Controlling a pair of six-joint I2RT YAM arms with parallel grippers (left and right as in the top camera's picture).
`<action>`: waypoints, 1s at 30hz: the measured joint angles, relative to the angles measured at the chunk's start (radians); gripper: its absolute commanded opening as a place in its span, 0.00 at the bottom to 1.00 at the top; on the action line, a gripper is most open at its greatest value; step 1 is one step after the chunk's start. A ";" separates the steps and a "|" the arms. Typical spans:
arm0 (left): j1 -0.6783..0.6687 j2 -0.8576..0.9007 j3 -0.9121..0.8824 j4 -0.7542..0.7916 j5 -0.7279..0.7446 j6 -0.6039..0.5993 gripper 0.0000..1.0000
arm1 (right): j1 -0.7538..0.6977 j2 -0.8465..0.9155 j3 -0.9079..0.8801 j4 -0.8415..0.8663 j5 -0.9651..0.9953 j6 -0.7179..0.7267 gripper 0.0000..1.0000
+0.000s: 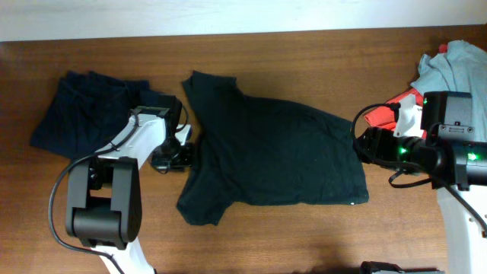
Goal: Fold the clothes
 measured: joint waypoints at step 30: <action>-0.012 -0.018 -0.012 0.166 0.175 0.188 0.20 | 0.000 0.000 0.000 0.009 0.000 0.000 0.68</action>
